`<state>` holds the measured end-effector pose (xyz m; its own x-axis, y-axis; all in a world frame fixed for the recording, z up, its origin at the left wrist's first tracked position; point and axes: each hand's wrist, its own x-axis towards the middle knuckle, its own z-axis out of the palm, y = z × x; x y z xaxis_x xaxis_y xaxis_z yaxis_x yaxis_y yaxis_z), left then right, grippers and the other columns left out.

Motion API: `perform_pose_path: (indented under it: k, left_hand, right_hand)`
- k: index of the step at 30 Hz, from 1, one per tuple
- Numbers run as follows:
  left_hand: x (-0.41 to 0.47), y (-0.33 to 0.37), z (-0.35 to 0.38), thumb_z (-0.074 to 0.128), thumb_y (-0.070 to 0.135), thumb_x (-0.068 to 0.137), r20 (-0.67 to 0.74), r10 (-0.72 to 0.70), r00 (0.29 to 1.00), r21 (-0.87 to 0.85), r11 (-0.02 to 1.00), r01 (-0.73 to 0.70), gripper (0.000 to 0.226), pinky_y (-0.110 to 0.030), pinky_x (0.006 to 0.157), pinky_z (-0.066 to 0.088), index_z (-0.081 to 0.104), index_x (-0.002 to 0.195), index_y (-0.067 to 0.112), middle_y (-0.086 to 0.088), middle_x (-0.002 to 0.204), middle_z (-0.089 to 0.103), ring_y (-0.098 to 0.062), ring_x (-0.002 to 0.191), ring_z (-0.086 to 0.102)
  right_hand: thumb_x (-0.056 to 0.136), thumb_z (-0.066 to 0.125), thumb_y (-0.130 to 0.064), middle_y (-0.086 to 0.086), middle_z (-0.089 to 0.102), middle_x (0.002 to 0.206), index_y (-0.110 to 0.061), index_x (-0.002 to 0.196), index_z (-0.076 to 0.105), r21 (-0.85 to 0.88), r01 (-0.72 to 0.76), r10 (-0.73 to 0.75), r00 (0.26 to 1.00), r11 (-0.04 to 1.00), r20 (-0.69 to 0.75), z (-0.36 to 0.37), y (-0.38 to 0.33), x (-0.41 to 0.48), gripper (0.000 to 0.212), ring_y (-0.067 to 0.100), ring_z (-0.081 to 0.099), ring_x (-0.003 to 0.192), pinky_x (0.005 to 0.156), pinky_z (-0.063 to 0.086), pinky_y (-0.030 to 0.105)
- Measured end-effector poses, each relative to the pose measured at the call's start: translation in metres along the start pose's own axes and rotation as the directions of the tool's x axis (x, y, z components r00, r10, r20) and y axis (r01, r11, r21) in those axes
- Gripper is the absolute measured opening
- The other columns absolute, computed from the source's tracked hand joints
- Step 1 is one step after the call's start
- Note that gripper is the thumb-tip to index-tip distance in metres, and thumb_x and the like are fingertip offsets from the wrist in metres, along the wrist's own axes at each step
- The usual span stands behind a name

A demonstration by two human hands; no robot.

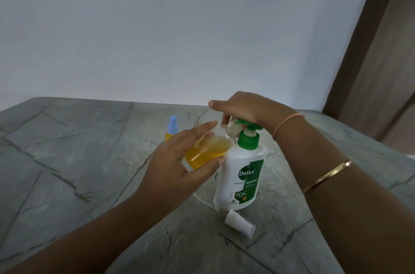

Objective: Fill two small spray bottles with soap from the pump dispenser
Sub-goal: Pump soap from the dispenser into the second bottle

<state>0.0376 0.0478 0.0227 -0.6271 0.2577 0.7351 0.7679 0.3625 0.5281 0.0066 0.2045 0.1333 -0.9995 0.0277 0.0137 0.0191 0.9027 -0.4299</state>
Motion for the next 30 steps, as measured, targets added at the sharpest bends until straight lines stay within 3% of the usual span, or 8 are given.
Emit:
perform_pose_path:
  k: [7,12,20,30]
  left_hand:
    - [0.0008,-0.0004,0.0006,0.053,0.063,0.069,0.01,0.001,1.0,0.012,1.0,-0.001,0.049,-0.004,0.068,0.041,0.036,0.115,0.061,0.05,0.099,0.046,0.023,0.103,0.043]
    - [0.0031,0.0002,0.0008,0.053,0.065,0.066,0.004,-0.005,1.0,-0.009,1.0,0.005,0.049,-0.012,0.077,0.043,0.037,0.112,0.061,0.047,0.102,0.043,0.021,0.106,0.043]
    - [0.0026,0.0014,0.0018,0.05,0.067,0.065,0.018,-0.022,1.0,0.013,1.0,0.022,0.05,-0.015,0.079,0.044,0.034,0.112,0.061,0.046,0.104,0.041,0.02,0.102,0.045]
    - [-0.0004,0.0024,0.0028,0.049,0.068,0.065,0.017,-0.025,1.0,0.022,0.999,0.024,0.051,-0.025,0.083,0.049,0.033,0.113,0.06,0.043,0.107,0.041,0.014,0.1,0.048]
  right_hand:
    - [0.093,0.04,-0.054,0.001,0.062,0.081,-0.008,0.096,0.064,-0.016,0.024,-0.024,1.0,1.0,-0.012,0.0003,-0.0006,0.0016,0.052,0.01,0.053,0.056,0.049,0.035,0.022]
    - [0.093,0.04,-0.054,0.01,0.07,0.093,-0.005,0.099,0.067,-0.06,0.065,-0.067,0.997,0.996,-0.038,-0.0059,-0.0026,0.0051,0.057,0.013,0.055,0.057,0.048,0.038,0.022]
    - [0.093,0.039,-0.055,0.001,0.061,0.076,-0.008,0.095,0.065,-0.007,0.022,-0.022,1.0,1.0,-0.013,-0.0025,0.0012,0.0047,0.054,0.012,0.054,0.057,0.051,0.036,0.023]
    - [0.093,0.038,-0.057,0.008,0.066,0.097,-0.008,0.099,0.066,-0.07,0.051,-0.052,0.999,0.996,-0.009,-0.0004,0.0018,0.0063,0.056,0.013,0.054,0.064,0.053,0.037,0.024]
